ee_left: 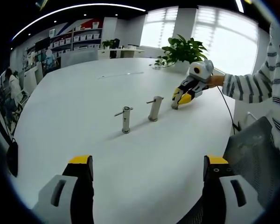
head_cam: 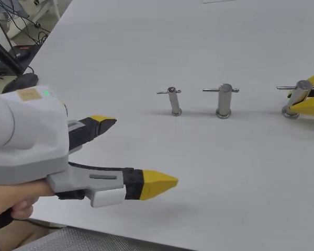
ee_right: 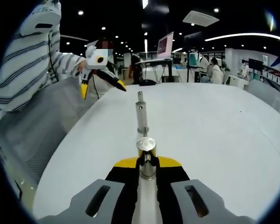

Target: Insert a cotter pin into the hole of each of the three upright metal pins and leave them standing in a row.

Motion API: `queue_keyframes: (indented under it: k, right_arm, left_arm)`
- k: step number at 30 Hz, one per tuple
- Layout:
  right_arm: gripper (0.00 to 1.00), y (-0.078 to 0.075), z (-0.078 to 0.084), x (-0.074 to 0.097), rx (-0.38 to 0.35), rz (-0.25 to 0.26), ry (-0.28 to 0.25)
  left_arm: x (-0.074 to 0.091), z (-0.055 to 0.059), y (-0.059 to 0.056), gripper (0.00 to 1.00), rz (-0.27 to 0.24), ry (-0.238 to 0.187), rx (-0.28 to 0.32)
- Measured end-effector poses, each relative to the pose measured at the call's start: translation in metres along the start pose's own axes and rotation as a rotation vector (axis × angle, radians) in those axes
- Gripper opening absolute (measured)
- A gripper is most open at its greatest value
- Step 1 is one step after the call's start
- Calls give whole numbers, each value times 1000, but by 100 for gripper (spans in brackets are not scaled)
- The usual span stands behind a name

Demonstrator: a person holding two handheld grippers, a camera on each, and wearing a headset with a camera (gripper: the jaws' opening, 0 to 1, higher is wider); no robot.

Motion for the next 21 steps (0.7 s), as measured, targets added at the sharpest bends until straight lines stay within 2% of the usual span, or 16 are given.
queue_keyframes:
  k: [3,6,10,15,21]
  right_arm:
    - [14,0,0,0,-4,-4,3]
    - [15,0,0,0,-14,-3,-1]
    - [25,-4,0,2,-26,31,-12]
    - [32,-3,-5,7,-30,66,-26]
    - [42,8,-16,15,-69,119,-73]
  left_arm:
    - [0,-2,-3,99,7,-14,17]
    - [0,-2,-3,99,6,-11,16]
    - [1,0,-3,99,8,-1,11]
    - [2,-2,-3,99,6,-5,9]
    - [2,-7,-3,99,17,-20,0]
Point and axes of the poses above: the centre of the closed fingertips' face, and the gripper's own axes: x roughly backward along the fingers, y roughly to its left, z roughly out of its underside, the point moved 3 cm from there along x, roughly backward along the fingers, and after that the axes turned 10 degrees about -y, right-handed, at the moved point
